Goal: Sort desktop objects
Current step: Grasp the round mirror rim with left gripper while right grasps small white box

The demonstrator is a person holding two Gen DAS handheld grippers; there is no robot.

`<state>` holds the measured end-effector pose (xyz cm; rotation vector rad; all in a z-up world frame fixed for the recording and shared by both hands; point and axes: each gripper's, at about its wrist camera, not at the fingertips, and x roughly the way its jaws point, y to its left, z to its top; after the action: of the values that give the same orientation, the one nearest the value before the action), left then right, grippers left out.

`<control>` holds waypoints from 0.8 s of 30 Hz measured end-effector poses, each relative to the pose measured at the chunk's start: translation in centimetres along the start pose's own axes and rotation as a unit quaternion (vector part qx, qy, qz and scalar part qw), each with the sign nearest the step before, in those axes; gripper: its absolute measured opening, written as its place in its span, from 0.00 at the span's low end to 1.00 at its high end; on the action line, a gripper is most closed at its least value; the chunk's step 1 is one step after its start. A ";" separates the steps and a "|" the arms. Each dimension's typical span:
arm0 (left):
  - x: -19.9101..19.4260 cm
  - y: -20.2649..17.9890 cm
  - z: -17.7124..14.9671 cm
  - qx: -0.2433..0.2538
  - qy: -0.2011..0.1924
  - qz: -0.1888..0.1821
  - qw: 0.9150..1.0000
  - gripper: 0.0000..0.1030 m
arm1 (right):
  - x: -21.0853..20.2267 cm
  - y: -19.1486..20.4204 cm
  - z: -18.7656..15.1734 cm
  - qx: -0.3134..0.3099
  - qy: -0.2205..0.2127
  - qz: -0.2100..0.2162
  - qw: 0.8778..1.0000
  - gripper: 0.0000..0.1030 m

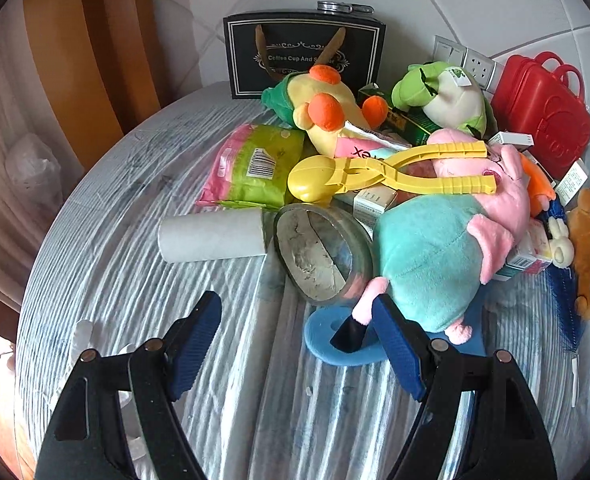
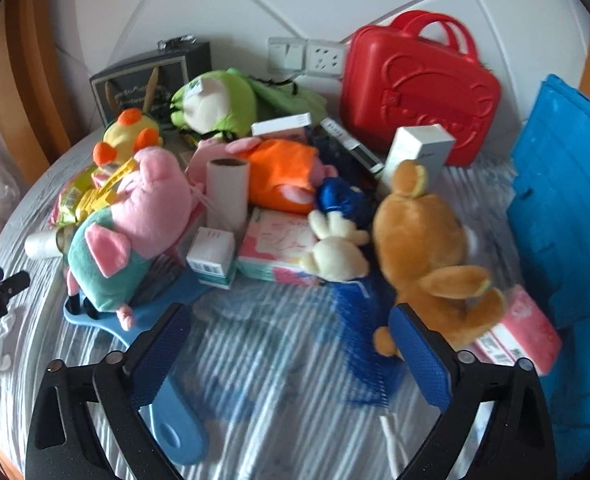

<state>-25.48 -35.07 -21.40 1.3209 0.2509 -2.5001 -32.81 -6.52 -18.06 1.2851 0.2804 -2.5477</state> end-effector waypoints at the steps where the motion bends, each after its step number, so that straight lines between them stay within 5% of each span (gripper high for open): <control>1: 0.6 -0.3 0.2 0.004 0.004 0.000 1.000 0.75 | 1.0 0.5 0.2 -0.005 0.007 0.005 1.000 0.86; 8: 4.5 -1.9 1.5 0.025 0.021 -0.005 0.999 0.67 | 5.5 2.6 1.4 -0.021 0.036 0.032 0.999 0.74; 14: 6.5 -2.5 2.6 0.023 0.022 -0.029 0.999 0.63 | 8.6 4.2 2.5 -0.022 0.049 0.058 0.997 0.74; 18: 6.9 -3.1 2.9 0.030 0.026 -0.060 0.997 0.37 | 10.7 4.9 3.0 -0.021 0.061 0.056 0.996 0.68; 20: 6.9 -3.6 3.0 0.039 0.025 -0.062 0.997 0.33 | 11.4 5.0 3.0 -0.018 0.069 0.054 0.996 0.48; 24: 6.7 -3.7 3.0 0.037 0.027 -0.079 0.996 0.12 | 11.4 4.8 2.8 -0.017 0.070 0.058 0.996 0.37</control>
<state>-32.60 -33.69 -25.20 1.4523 0.2892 -2.6295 -39.80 -13.67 -25.87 1.4257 0.2673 -2.3515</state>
